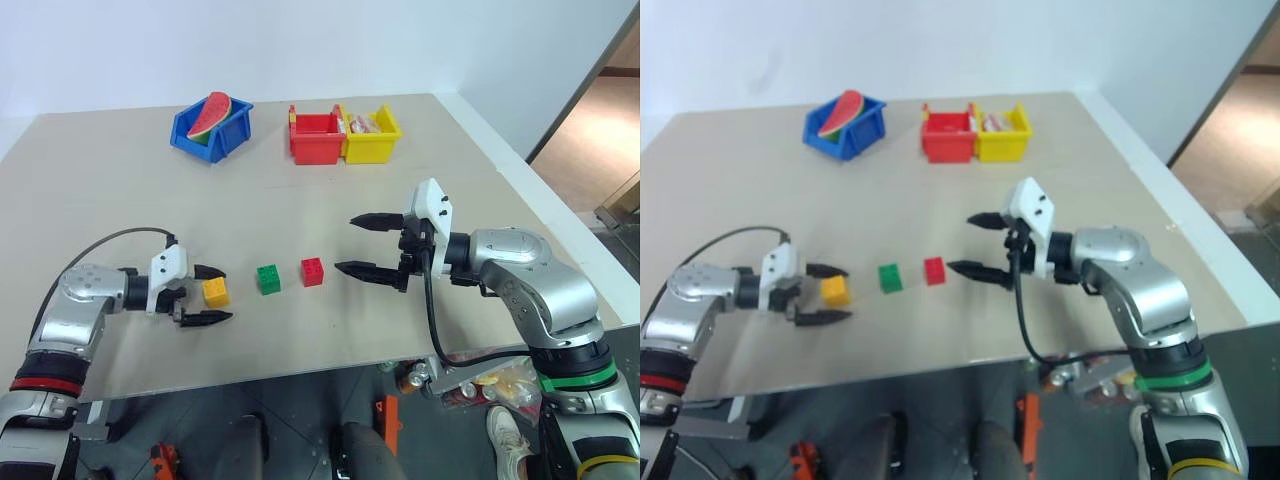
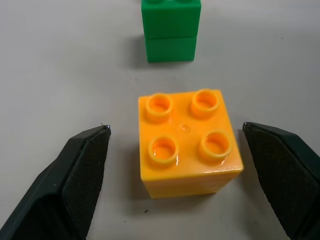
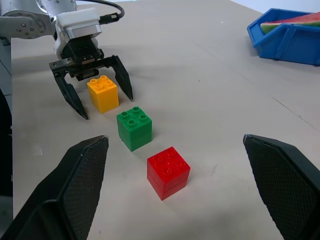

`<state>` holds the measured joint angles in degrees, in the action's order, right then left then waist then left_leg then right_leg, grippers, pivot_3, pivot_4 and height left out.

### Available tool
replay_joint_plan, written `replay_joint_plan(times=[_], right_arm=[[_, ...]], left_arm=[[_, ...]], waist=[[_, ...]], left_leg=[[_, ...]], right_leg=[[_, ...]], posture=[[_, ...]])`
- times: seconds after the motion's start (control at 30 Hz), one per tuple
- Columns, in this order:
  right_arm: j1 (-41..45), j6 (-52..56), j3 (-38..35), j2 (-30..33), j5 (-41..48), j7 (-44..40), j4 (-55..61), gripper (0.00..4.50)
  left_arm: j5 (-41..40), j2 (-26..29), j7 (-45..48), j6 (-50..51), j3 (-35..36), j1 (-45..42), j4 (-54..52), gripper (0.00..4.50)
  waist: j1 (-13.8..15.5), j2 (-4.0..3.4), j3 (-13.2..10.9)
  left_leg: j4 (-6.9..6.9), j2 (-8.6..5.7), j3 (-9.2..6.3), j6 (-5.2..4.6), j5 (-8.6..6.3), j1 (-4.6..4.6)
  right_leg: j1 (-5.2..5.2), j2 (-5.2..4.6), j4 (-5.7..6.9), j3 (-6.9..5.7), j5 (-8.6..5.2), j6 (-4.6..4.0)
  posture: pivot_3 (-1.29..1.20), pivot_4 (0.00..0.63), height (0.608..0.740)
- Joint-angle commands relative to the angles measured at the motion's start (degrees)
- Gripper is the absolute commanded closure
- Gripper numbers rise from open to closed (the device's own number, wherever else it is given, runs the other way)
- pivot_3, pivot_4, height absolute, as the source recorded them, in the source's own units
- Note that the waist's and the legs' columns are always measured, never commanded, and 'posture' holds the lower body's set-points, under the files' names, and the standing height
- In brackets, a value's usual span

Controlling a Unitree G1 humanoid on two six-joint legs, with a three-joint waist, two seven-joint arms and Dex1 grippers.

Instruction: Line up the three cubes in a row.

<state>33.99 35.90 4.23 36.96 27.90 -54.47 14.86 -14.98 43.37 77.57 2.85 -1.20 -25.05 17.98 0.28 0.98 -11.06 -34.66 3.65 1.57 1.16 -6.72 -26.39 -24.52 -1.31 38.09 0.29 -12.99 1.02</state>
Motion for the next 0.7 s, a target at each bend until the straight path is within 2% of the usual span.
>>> replay_joint_plan(times=[0.03, 0.13, 0.3, 0.47, 0.7], right_arm=[[0.9, -0.1, -4.0, -1.4, 2.6, 1.5, 0.0, 0.0], [1.8, -1.8, -4.4, -1.8, 1.5, 2.1, -2.0, 0.0], [3.5, -9.0, -3.5, -2.8, -3.0, 2.4, -9.7, 0.0], [3.6, -17.9, -3.5, -4.1, -7.4, 2.1, -19.1, 0.0], [1.7, -22.6, -4.5, -3.4, -9.0, 0.9, -23.8, 0.0]], left_arm=[[-5.7, 3.9, -3.0, 9.6, 6.6, 0.8, -8.6, 0.03], [-7.5, 4.5, -8.0, 14.4, 10.3, 1.8, -11.8, 0.03], [-7.8, 0.5, -22.9, 19.2, 16.8, 2.7, -13.7, 0.03], [-6.4, -3.5, -31.1, 17.5, 17.4, 5.2, -16.3, 0.03], [-4.4, -5.1, -37.7, 16.4, 18.3, 10.9, -19.8, 0.03]], waist=[[0.0, 0.03, 0.0], [-0.1, 0.03, 0.0], [-0.1, 0.03, 0.0], [0.0, 0.08, 0.0], [0.0, 0.09, 0.0]], left_leg=[[0.0, 0.02, 0.0, 0.0, 0.0, -0.01], [0.0, 0.02, 0.01, 0.0, 0.0, 0.0], [-0.02, 0.01, 0.01, 0.0, 0.0, 0.02], [-0.02, -0.02, 0.03, -0.01, 0.01, 0.01], [0.0, -0.02, 0.05, 0.0, 0.0, 0.02]], right_leg=[[0.0, 0.0, 0.0, 0.0, 0.0, 0.0], [0.0, 0.0, 0.0, 0.01, 0.0, 0.01], [0.02, 0.0, 0.0, 0.02, 0.03, 0.06], [0.05, 0.0, -0.02, 0.04, 0.06, 0.11], [0.04, 0.02, -0.02, 0.12, 0.13, 0.26]], posture=[[0.0, 0.15, 0.74], [0.0, 0.15, 0.74], [0.0, 0.15, 0.74], [0.0, 0.15, 0.74], [0.0, 0.15, 0.74]])
